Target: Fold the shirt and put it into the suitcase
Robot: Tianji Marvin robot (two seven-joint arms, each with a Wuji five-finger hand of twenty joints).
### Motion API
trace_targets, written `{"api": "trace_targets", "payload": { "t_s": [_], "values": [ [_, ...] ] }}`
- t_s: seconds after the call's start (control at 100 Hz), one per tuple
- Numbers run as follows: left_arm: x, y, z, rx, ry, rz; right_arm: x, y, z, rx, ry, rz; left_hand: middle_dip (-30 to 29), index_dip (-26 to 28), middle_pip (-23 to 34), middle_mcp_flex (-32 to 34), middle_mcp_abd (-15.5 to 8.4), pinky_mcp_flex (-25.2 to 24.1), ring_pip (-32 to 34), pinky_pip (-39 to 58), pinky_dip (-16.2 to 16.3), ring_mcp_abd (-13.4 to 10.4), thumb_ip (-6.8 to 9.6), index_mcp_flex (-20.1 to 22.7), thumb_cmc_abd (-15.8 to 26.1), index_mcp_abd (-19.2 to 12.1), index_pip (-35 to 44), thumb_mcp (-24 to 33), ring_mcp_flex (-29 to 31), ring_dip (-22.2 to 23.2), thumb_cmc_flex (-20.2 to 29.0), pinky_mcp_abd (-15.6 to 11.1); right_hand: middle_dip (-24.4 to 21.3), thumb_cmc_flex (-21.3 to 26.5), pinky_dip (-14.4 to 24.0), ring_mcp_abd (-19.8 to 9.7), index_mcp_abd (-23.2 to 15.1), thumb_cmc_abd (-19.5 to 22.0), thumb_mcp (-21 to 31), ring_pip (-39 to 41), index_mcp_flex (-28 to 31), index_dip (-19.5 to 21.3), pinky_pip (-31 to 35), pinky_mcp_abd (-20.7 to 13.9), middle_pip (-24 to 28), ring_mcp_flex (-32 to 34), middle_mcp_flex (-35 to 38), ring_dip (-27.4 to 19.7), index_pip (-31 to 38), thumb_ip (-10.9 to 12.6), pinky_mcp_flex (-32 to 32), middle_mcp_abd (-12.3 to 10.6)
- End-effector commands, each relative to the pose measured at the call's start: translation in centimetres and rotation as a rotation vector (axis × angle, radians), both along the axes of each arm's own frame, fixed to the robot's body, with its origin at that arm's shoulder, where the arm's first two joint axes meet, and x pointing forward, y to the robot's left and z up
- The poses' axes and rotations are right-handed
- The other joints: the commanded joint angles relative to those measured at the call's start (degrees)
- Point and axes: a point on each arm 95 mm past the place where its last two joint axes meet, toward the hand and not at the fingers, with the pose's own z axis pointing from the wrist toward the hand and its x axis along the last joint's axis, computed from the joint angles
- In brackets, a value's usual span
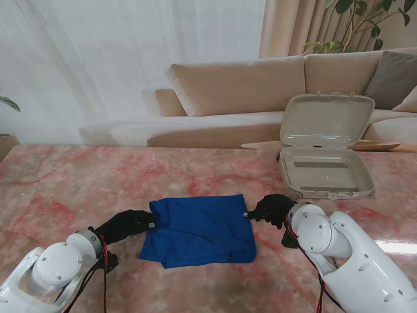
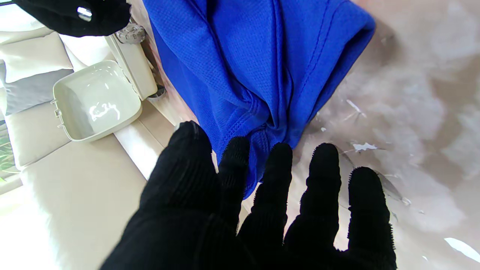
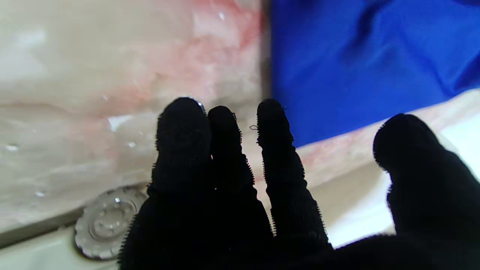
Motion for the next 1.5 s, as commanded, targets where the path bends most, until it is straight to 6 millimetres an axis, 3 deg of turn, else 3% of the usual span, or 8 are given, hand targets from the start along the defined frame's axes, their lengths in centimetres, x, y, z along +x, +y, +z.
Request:
{"api": "trace_targets", "payload": {
  "t_s": [0.0,0.49,0.86,0.95,1.11,1.29,1.35,1.49],
  "values": [
    [-0.2,-0.1,-0.4,-0.004,0.011,-0.001,-0.1,-0.3,-1.0,-0.024,0.044,0.000,-0.3,0.4,-0.8,-0.1,-0.3,0.0,-1.2,-0.2,-0.4,1.4,-0.13,0.5,1.4,-0.7,-0.2,-1.6,-0.9,-0.4,2.0,1.3,1.2,-2.4,0.6,3.0,0.4,0.9,-1.8,1.6,0.3,0.7,-0.2,-6.3,1.3,-1.9,-1.6,1.3,-1.0,1.9,-1.0,1.8],
    [-0.3,0.1,-1.1,-0.011,0.028,0.008,1.0,1.4,-3.2,-0.101,0.106,0.062,-0.3,0.5,-0.8,0.0,-0.3,0.0,-1.2,-0.2,-0.4,1.4,-0.16,0.5,1.4,-0.9,-0.2,-1.6,-0.9,-0.4,2.0,1.2,2.3,-2.0,-4.3,3.3,1.1,0.4,-1.7,2.6,-0.9,0.6,-6.4,21.5,2.3,-3.0,-3.9,1.8,-2.3,2.3,-34.3,2.4],
    [-0.5,0.1,-1.4,-0.016,0.038,0.014,1.0,3.2,-4.3,-0.088,0.149,0.072,-0.3,0.6,-0.8,-0.1,-0.4,-0.1,-1.2,-0.1,-0.4,1.4,-0.16,0.7,1.2,-0.8,-0.1,-1.6,-0.9,-0.4,2.1,1.3,3.3,2.5,-1.1,3.7,1.2,-2.0,-1.6,3.6,-0.3,1.4,-1.9,4.3,3.8,-1.8,-3.1,2.3,-1.1,2.9,-4.9,2.3],
    [-0.5,0.1,-1.4,-0.016,0.039,0.015,1.0,3.5,-4.4,-0.093,0.159,0.069,-0.2,0.6,-0.8,-0.1,-0.4,0.0,-1.2,-0.1,-0.4,1.3,-0.17,0.7,1.2,-0.7,-0.1,-1.6,-0.9,-0.4,2.2,1.3,3.9,5.2,1.9,3.4,0.8,-3.4,-2.0,4.2,-0.1,2.7,-24.4,26.9,4.8,-1.1,-2.7,2.4,0.0,3.0,-30.4,2.0],
    [-0.6,0.1,-1.5,-0.017,0.039,0.018,1.2,3.9,-4.6,-0.102,0.174,0.052,-0.2,0.6,-0.7,0.0,-0.4,0.0,-1.2,-0.2,-0.4,1.3,-0.19,0.7,1.1,-0.7,0.0,-1.6,-0.8,-0.4,2.2,1.4,5.7,8.8,-3.3,3.0,0.1,-5.9,-1.3,6.1,0.1,5.6,6.4,9.6,7.6,0.9,-1.1,2.7,3.6,3.1,-12.8,1.1],
    [-0.6,0.1,-1.7,-0.020,0.041,0.022,1.6,4.3,-4.9,-0.115,0.190,0.043,-0.2,0.7,-0.7,-0.1,-0.5,0.0,-1.2,-0.1,-0.4,1.3,-0.19,0.8,1.0,-0.8,0.1,-1.6,-0.8,-0.4,2.2,1.3,7.8,8.2,-4.3,2.1,-1.3,-8.5,7.3,8.6,-0.1,8.3,-0.4,23.3,11.0,3.0,0.8,3.3,9.2,1.8,-25.8,-0.2],
    [-0.6,0.1,-1.7,-0.020,0.042,0.023,1.7,4.5,-5.0,-0.117,0.194,0.037,-0.2,0.6,-0.7,-0.1,-0.4,0.0,-1.2,-0.1,-0.4,1.2,-0.19,0.8,1.1,-0.8,0.0,-1.6,-0.9,-0.4,2.3,1.3,8.7,9.0,-6.3,1.9,-2.4,-10.0,9.0,9.9,-1.0,6.3,9.9,3.8,12.3,4.0,1.9,3.6,14.5,-0.3,-2.1,-0.7],
    [-0.6,0.1,-1.8,-0.022,0.041,0.026,1.8,4.7,-5.2,-0.119,0.199,0.028,-0.2,0.6,-0.7,-0.1,-0.5,0.0,-1.2,-0.1,-0.4,1.2,-0.19,0.8,1.0,-0.8,0.1,-1.6,-0.8,-0.4,2.3,1.3,10.4,14.2,0.8,1.1,-5.0,-11.6,10.6,12.8,-3.7,1.1,5.8,4.4,15.2,6.9,5.0,4.3,28.8,-2.9,2.9,-2.0]
  ]
}}
